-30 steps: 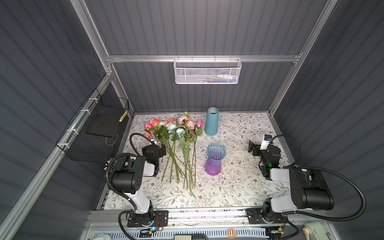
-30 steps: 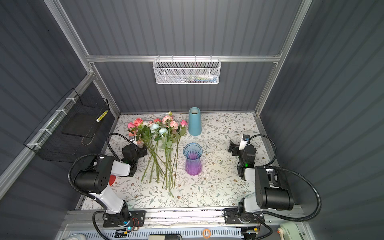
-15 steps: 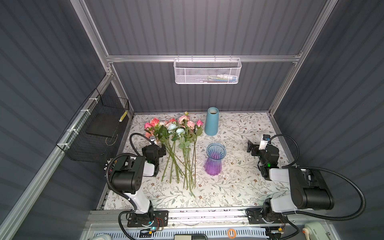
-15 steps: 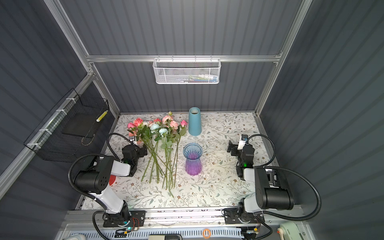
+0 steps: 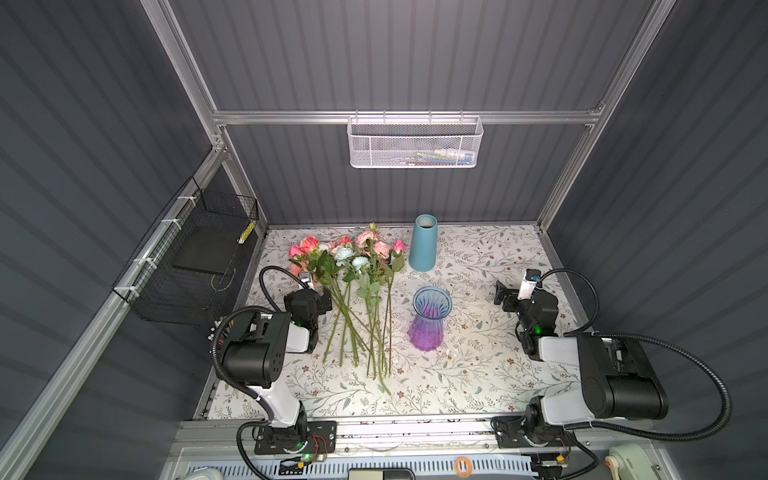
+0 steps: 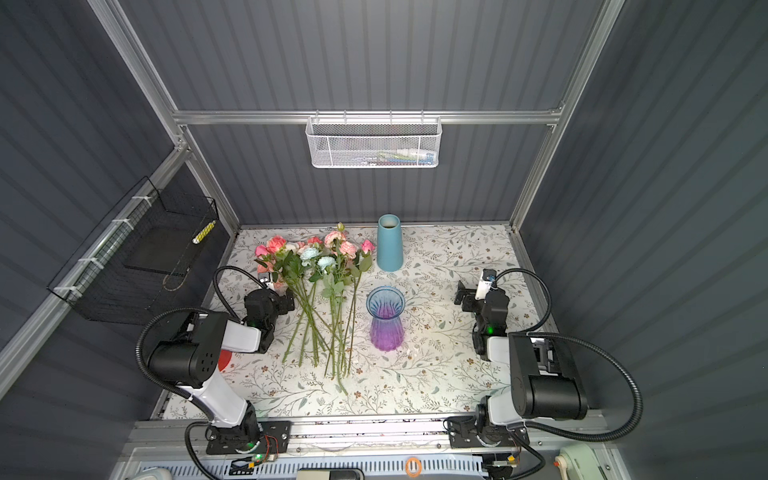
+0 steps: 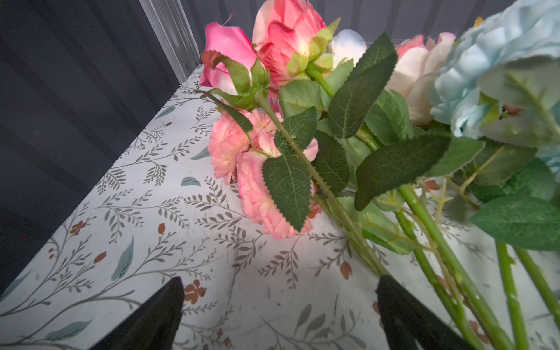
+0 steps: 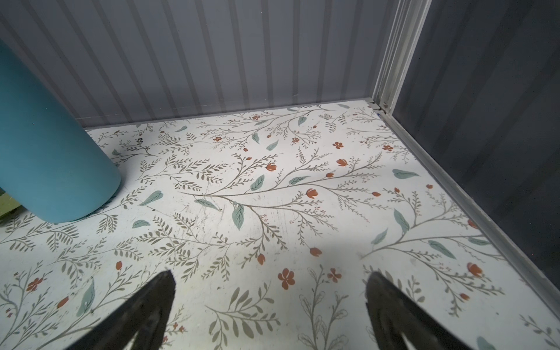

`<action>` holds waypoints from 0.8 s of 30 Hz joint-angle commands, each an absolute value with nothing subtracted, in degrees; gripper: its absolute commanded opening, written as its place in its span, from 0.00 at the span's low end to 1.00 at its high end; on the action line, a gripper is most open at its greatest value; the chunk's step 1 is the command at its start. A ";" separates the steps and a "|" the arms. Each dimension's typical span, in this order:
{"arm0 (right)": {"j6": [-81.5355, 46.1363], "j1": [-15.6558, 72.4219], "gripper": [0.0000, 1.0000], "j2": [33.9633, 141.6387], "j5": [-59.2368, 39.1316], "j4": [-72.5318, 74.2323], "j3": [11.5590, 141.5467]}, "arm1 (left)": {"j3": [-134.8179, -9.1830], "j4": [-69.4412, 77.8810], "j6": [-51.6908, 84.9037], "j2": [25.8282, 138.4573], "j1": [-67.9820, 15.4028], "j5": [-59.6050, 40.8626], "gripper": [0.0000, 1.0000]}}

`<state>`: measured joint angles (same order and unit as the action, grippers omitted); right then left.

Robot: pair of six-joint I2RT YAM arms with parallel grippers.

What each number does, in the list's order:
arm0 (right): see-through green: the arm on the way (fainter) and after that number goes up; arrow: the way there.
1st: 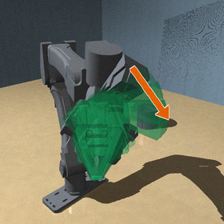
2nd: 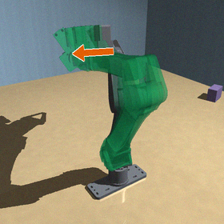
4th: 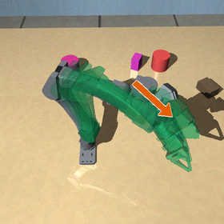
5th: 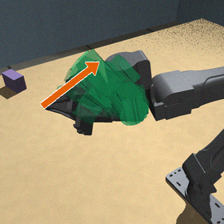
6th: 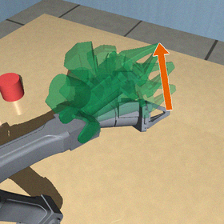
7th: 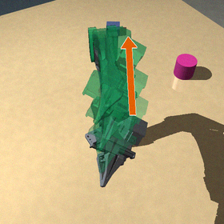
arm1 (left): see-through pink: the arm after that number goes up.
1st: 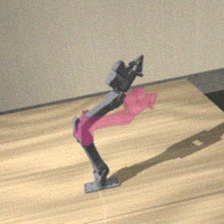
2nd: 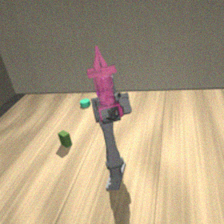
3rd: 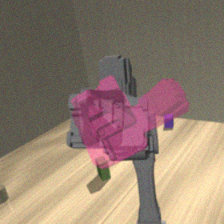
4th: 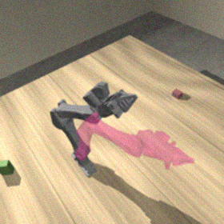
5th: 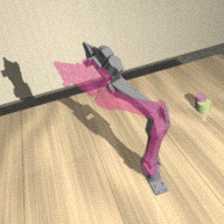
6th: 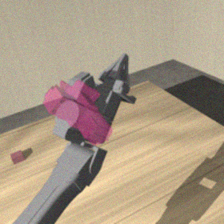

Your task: Arrange the flowers into the vase

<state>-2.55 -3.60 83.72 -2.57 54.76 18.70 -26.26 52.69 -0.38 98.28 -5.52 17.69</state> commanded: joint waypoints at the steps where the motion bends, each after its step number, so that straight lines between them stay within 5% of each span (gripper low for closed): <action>1: -2.44 -3.50 0.99 83.56 -1.77 55.23 18.81 | -26.48 53.32 0.02 98.43 -5.28 16.87 1.00; 8: -2.99 -2.62 0.99 81.07 3.22 52.00 19.77 | -26.72 52.10 -0.64 96.41 -5.44 16.68 1.00; 18: -16.00 4.55 0.99 65.05 21.21 -8.28 52.47 | -38.23 19.71 4.00 70.52 -8.62 19.74 1.00; 21: -25.92 4.03 0.99 64.93 13.18 -24.34 63.80 | -47.63 3.28 14.98 64.93 -9.02 17.71 1.00; 24: -34.37 1.14 0.99 63.22 -0.87 -23.57 61.32 | -59.28 -18.53 33.37 62.83 -8.96 17.35 1.00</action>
